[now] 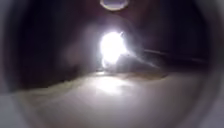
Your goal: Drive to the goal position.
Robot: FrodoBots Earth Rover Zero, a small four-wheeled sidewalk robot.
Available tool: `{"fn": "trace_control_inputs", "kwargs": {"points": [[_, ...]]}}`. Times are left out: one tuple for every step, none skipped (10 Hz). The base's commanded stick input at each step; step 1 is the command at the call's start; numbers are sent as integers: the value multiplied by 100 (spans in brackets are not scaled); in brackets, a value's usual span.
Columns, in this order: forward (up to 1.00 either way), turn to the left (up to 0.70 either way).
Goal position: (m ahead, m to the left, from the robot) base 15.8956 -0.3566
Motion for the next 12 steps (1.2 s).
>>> {"fn": "trace_control_inputs", "kwargs": {"points": [[85, 0], [85, 0], [85, 0], [85, 0], [85, 0], [85, 20], [85, 30], [85, 6], [85, 0], [85, 0], [85, 0], [85, 0]]}}
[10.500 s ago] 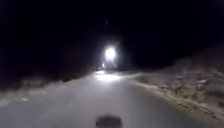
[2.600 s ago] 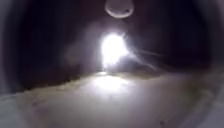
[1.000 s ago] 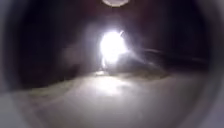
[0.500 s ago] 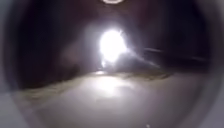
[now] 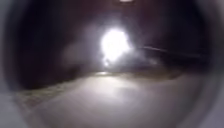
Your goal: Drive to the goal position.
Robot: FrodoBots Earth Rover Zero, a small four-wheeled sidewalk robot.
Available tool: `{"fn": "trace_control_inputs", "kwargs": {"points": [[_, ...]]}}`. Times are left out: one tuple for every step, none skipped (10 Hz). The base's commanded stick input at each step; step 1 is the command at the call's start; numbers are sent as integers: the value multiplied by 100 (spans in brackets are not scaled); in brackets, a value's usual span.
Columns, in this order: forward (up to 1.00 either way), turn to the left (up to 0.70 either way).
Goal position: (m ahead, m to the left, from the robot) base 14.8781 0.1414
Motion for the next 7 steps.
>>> {"fn": "trace_control_inputs", "kwargs": {"points": [[85, 0], [85, 0], [85, 0], [85, 0], [85, 0], [85, 0], [85, 0]]}}
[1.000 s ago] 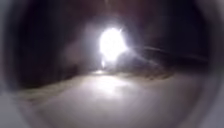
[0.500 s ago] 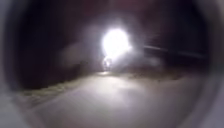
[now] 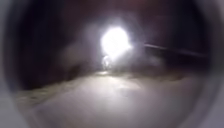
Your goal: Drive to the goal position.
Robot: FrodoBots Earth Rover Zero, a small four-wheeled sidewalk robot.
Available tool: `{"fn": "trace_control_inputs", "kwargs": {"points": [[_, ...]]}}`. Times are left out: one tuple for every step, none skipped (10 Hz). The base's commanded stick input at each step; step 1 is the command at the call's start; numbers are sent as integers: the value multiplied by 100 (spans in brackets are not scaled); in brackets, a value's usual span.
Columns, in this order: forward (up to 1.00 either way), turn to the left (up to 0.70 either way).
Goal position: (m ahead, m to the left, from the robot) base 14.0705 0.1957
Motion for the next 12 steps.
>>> {"fn": "trace_control_inputs", "kwargs": {"points": [[85, 0], [85, 0], [85, 0], [85, 0], [85, 0], [85, 0], [85, 0], [85, 0], [85, 0], [85, 0], [85, 0], [85, 0]]}}
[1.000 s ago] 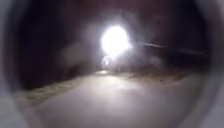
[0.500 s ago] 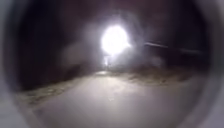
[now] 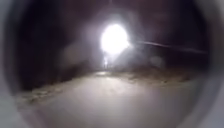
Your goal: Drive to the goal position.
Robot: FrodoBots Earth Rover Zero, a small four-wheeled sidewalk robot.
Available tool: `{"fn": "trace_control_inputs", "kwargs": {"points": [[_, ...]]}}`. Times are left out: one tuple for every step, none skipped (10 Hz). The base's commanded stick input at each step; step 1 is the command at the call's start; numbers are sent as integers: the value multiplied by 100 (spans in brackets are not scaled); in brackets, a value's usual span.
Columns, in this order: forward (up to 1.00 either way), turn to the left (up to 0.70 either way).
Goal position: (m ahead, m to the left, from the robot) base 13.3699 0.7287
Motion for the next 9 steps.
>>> {"fn": "trace_control_inputs", "kwargs": {"points": [[85, 0], [85, 0], [85, 0], [85, 0], [85, 0], [85, 0], [85, 0], [85, 0], [85, 0]]}}
